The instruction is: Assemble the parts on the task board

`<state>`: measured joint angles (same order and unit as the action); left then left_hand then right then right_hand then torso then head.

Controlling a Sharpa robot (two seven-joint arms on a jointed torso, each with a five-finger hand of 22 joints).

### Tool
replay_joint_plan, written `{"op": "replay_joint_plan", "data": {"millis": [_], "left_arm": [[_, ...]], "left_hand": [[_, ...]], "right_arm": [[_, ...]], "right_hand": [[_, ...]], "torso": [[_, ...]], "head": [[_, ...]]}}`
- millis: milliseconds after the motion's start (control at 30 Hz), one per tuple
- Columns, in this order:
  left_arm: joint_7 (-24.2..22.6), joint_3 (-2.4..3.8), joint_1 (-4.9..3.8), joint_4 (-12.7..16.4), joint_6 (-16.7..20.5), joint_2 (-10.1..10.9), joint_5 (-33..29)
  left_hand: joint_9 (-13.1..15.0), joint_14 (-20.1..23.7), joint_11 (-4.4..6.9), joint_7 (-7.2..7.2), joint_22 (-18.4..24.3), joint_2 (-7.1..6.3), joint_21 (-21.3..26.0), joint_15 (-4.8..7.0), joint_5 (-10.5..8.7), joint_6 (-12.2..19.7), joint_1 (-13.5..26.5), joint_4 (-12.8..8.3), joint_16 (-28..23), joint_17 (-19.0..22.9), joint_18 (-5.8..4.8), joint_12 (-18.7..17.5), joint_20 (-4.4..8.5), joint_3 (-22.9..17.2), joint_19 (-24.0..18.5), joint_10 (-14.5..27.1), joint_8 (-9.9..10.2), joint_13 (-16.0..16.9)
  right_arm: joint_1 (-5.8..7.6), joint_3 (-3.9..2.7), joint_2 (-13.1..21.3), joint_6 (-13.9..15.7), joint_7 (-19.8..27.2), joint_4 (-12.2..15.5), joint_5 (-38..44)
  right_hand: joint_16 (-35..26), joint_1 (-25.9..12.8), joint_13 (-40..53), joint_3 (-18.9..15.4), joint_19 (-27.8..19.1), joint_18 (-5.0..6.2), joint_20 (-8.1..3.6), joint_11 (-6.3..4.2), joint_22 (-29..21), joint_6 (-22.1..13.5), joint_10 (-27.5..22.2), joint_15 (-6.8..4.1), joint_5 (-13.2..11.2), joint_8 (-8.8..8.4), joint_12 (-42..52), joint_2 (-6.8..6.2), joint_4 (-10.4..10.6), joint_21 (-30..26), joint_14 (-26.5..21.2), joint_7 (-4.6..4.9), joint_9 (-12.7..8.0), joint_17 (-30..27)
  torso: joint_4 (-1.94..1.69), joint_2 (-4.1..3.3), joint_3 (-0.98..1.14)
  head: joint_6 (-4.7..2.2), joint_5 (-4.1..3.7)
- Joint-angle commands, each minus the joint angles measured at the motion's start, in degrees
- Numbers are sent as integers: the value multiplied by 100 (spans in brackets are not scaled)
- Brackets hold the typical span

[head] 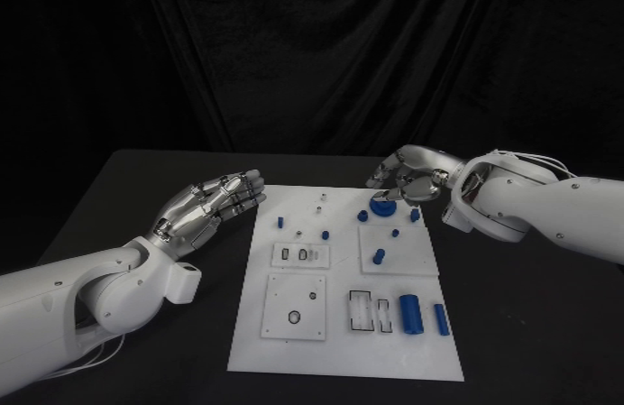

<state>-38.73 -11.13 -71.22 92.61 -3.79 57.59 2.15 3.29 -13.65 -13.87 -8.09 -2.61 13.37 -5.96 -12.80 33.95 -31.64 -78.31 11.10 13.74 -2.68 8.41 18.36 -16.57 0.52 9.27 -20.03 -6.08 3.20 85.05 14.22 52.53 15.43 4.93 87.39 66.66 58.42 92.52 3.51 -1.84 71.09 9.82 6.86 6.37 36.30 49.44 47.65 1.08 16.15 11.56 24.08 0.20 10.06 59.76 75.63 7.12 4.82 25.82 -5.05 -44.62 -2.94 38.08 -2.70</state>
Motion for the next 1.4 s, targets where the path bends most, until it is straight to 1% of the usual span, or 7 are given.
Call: {"op": "replay_joint_plan", "data": {"millis": [33,133,267,533,833,1100,1400], "left_arm": [[-1827,3,-24,43,-16,18,-212],[-1831,3,-27,59,-40,30,-231],[-1832,3,-29,70,-63,40,-247],[-1823,2,-30,110,-83,56,-315],[-1827,1,-28,55,-128,7,-329],[-1811,-3,-26,30,-196,-16,-330],[-1788,-5,-25,5,-251,-33,-331]], "left_hand": [[8,-37,-13,-6,5,-3,-34,-23,-14,-26,55,38,18,-9,-78,28,1,-1,36,-37,2,9],[7,-36,-17,-8,6,5,-34,-27,-2,-22,57,51,21,-9,-82,30,2,-8,35,-39,5,9],[5,-36,-21,-8,4,13,-39,-32,15,-15,53,59,27,-9,-86,28,1,-20,44,-35,9,8],[5,-38,-27,-10,3,20,-45,-40,49,-20,32,58,38,-10,-93,33,-1,-50,53,-39,13,9],[8,-52,-40,-16,1,21,-55,-52,87,-47,-1,48,61,-14,-103,42,-4,-95,70,-49,12,11],[11,-60,-58,-28,1,24,-60,-71,125,-80,-37,32,82,-16,-118,44,-6,-153,79,-50,10,10],[18,-104,-89,-48,-2,17,-77,-104,157,-139,-73,14,136,-23,-145,66,-11,-229,107,-81,-1,14]], "right_arm": [[14,-6,-8,352,-1018,103,2608],[10,-5,-17,312,-1171,171,3140],[-19,-5,-64,296,-1277,194,3567],[-129,-5,-86,323,-1349,237,3871],[-180,-5,-51,196,-1371,356,3918],[-239,-4,-32,104,-1357,330,3924],[-255,-4,-54,211,-1272,239,3922]], "right_hand": [[584,-12,11,175,276,-192,-27,-32,925,46,181,-32,-52,-129,-241,-165,84,644,266,-53,21,841],[967,-51,17,314,462,-283,-106,-70,1599,46,311,-134,-123,-241,-441,-330,156,1083,448,-140,46,1495],[1130,-82,22,383,558,-335,-130,-82,1920,35,384,-151,-151,-300,-522,-392,193,1282,537,-176,58,1790],[1466,-178,30,493,725,-417,-118,-91,2450,84,505,-136,-217,-370,-659,-501,254,1603,717,-158,97,2423],[1711,-258,33,544,774,-441,-117,-90,2643,155,543,-149,-375,-396,-751,-566,296,1718,831,-143,131,2919],[1729,-258,31,558,780,-444,-124,-87,2671,168,532,-159,-386,-401,-778,-580,293,1734,838,-138,137,2951],[1737,-191,33,755,748,-447,-128,-85,2719,276,592,-152,-102,-432,-892,-572,264,1759,812,-128,177,2984]], "torso": [[-71,-108,-72],[-108,-154,-107],[-136,-199,-135],[-140,-256,-157],[-130,-317,-168],[-137,-292,-186],[-141,-296,-190]], "head": [[-73,-58],[-118,-95],[-142,-92],[-109,-38],[-177,-37],[-168,-21],[-211,-19]]}}
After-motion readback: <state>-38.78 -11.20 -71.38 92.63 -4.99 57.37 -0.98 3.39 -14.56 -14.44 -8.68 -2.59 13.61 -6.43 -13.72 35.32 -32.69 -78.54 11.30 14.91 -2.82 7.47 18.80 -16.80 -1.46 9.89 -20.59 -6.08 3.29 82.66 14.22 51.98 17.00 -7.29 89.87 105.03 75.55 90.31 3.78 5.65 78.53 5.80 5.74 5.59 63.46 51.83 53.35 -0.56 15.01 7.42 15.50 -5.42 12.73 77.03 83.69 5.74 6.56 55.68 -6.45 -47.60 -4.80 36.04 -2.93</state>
